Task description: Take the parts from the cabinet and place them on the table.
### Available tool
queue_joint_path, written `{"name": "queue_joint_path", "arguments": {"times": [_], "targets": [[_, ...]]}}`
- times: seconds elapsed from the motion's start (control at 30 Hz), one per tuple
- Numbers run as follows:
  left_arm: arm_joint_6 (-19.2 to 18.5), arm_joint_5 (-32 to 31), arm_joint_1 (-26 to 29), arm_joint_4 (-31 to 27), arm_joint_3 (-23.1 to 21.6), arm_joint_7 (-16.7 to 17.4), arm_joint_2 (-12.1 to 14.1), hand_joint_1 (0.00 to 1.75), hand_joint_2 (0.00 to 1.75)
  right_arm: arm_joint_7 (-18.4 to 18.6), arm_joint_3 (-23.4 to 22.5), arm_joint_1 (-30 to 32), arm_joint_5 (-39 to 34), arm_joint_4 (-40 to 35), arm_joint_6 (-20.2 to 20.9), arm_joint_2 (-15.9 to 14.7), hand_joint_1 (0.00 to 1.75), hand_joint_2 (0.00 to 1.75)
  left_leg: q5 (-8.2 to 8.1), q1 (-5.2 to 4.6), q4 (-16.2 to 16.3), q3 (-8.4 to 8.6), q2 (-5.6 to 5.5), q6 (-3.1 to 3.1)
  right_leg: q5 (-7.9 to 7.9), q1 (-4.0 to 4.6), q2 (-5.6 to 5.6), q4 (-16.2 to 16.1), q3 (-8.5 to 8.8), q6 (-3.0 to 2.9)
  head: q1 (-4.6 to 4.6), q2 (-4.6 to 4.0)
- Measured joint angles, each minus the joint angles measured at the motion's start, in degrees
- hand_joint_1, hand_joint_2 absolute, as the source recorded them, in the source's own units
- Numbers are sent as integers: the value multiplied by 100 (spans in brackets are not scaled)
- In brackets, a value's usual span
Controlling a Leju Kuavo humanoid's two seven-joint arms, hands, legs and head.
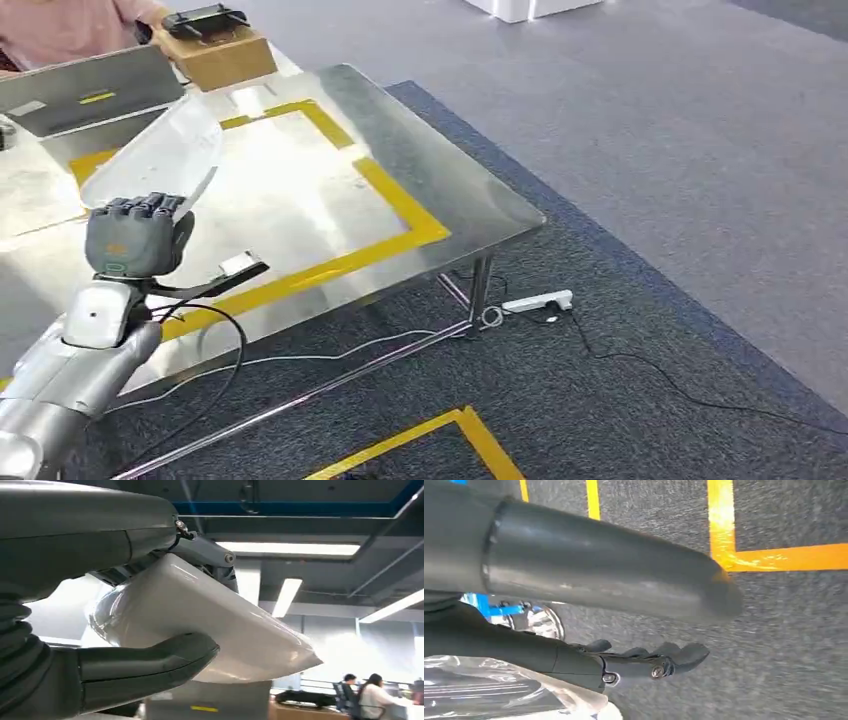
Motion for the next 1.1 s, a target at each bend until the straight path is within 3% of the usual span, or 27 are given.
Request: {"name": "queue_joint_path", "arguments": {"times": [0.03, 0.07, 0.1, 0.2, 0.23, 0.27, 0.3, 0.33, 0.37, 0.4, 0.43, 0.47, 0.53, 0.6, 0.63, 0.67, 0.7, 1.03, 1.1], "targets": [[0, -2, -4, 0, 2, 11, 0, 175, 175, -7, 0, -3, -2, 0, -2, 0, 0, 0, 218, -10, -513, 272, 224, 11, -29, 7, -57, 0, 40, 39, -7, 2], [0, -2, -28, 0, 2, 22, 2, 175, 175, -7, 0, -2, -4, 0, -4, -2, 0, 0, 97, -124, -680, 361, 545, 11, -57, 58, -112, 4, 53, 84, -26, 2], [0, -7, -42, 0, 2, 24, -4, 175, 175, -7, 0, -2, -9, 0, -11, -2, 0, 0, 93, -107, -718, 340, 506, 105, -76, 83, -173, 11, 52, 119, -33, 2], [0, -15, -1, 0, 7, 41, 24, 175, 175, -18, 0, -13, -13, 0, -18, -2, 0, 0, 89, -111, -722, 306, 278, 203, -118, 93, -412, -32, 129, 196, -9, 2], [0, -35, 4, -7, 9, 41, 24, 175, 175, -22, 0, -29, -13, 0, -20, -2, 0, 0, 106, -73, -748, 334, 212, 253, -199, 47, -253, 24, 87, 247, 11, 2], [2, -35, -20, -9, 9, 48, 24, 175, 175, -28, 0, -32, -20, 0, -22, -2, 0, 0, 108, -70, -747, 333, 148, 280, -340, 48, 77, 233, -1, 244, 24, 2], [2, -39, -27, -9, 7, 50, 15, 175, 175, -31, 0, -25, -24, 0, -22, -2, 0, 0, 110, -73, -746, 329, 92, 325, -540, 49, 277, 638, -201, 232, 46, 2], [2, -39, -19, -9, 7, 57, 2, 175, 175, -39, 0, -11, -28, 0, -24, -2, 0, 0, 106, -80, -746, 328, 24, 336, -761, 62, 389, 1190, -491, 225, 50, 2], [0, -41, 1, -9, 7, 63, 0, 175, 175, -39, 0, 2, -39, 0, -24, -2, 0, 0, 103, -92, -744, 330, -41, 345, -886, 72, 427, 1618, -738, 216, 57, 2], [0, -44, 16, -7, 4, 63, -2, 175, 175, -42, 0, 15, -53, 0, -22, -2, 0, 0, 97, -107, -743, 333, -86, 356, -891, 79, 438, 1852, -908, 202, 57, 0], [0, -46, 28, -7, 4, 66, 0, 175, 175, -50, 0, 30, -68, 0, -22, -2, 0, 0, 95, -120, -740, 339, -154, 359, -742, 86, 437, 1800, -956, 176, 57, 2], [0, -48, 30, -9, 4, 72, 0, 175, 175, -57, 0, 29, -70, 0, -22, -2, 0, 0, 89, -129, -737, 352, -206, 364, -474, 97, 439, 1490, -869, 146, 57, 0], [0, -48, 29, -9, 4, 81, 0, 175, 175, -74, 0, 11, -85, 0, -22, -9, 0, 0, 63, -140, -730, 393, -266, 350, 137, 115, 460, 432, -445, 69, 57, 2], [0, -48, 20, -9, 4, 89, 4, 175, 175, -98, 0, -2, -105, 0, -17, -11, 0, 0, 46, -177, -690, 355, -301, 305, 86, 123, 523, 83, -259, 38, 50, 0], [0, -48, 22, -9, 7, 96, 18, 175, 175, -107, 0, -2, -105, 0, -15, -11, 0, 0, 65, -171, -707, 344, -306, 278, 105, 129, 521, 95, -263, 38, 41, 2], [0, -48, 28, -9, 4, 98, 9, 175, 175, -109, 0, 5, -103, 0, -13, -11, 0, 0, 58, -175, -692, 346, -305, 342, 118, 124, 521, 86, -260, 57, 52, 2], [0, -66, 29, -9, 4, 98, 7, 175, 175, -107, 0, 2, -103, 0, -11, -11, 0, 0, 61, -174, -698, 352, -303, 349, 118, 129, 527, 87, -260, 57, 41, 2], [0, -101, -48, -9, 4, 133, -4, 175, 175, -87, 0, 2, -2, 0, 7, -11, 0, 0, 83, -162, -773, 391, -292, 288, 110, 148, 542, 90, -259, -2, 46, 2], [0, -103, -58, -7, 4, 138, -7, 175, 175, -70, 0, 2, 35, 0, 7, -9, 0, 0, 58, -182, -730, 378, -293, 343, 123, 116, 538, 76, -255, 26, 44, 0]]}}
